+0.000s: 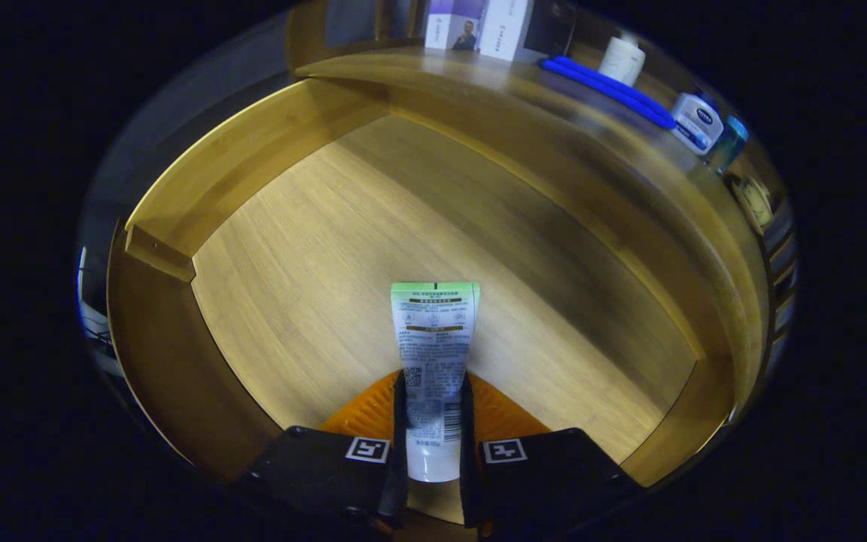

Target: Pull open the drawer, take out the items inside it, and place them on the countertop above the cabinet.

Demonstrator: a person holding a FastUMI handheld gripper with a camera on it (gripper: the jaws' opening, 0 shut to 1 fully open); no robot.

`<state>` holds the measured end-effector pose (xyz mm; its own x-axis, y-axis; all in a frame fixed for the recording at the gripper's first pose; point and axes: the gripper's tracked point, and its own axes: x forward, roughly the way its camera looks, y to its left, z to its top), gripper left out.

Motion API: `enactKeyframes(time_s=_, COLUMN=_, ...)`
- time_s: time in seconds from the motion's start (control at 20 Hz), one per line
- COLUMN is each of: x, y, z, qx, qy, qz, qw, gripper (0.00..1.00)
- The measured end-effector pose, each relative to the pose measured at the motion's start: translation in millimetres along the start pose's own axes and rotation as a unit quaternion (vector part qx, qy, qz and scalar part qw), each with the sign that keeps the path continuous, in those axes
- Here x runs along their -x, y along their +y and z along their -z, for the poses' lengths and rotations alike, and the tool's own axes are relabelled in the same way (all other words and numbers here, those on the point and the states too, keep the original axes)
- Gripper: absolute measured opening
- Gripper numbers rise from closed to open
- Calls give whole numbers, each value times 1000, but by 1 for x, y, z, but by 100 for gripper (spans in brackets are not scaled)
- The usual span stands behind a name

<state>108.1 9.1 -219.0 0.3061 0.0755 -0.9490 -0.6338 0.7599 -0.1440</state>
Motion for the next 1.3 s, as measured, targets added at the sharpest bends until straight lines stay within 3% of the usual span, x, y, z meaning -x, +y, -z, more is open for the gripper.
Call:
enactKeyframes(time_s=0.25, x=8, y=-6, z=-4, qx=14, qy=-20, qz=23, qw=999, gripper=30)
enactKeyframes(time_s=0.9, x=101, y=-9, z=-66, qx=-53, qy=-160, qz=-21, qw=986, gripper=30)
enactKeyframes(time_s=1.1, x=117, y=-38, z=-103, qx=-146, qy=-198, qz=-25, qw=969, gripper=30)
enactKeyframes(time_s=1.3, x=105, y=-71, z=-126, qx=-264, qy=-190, qz=-32, qw=945, gripper=30)
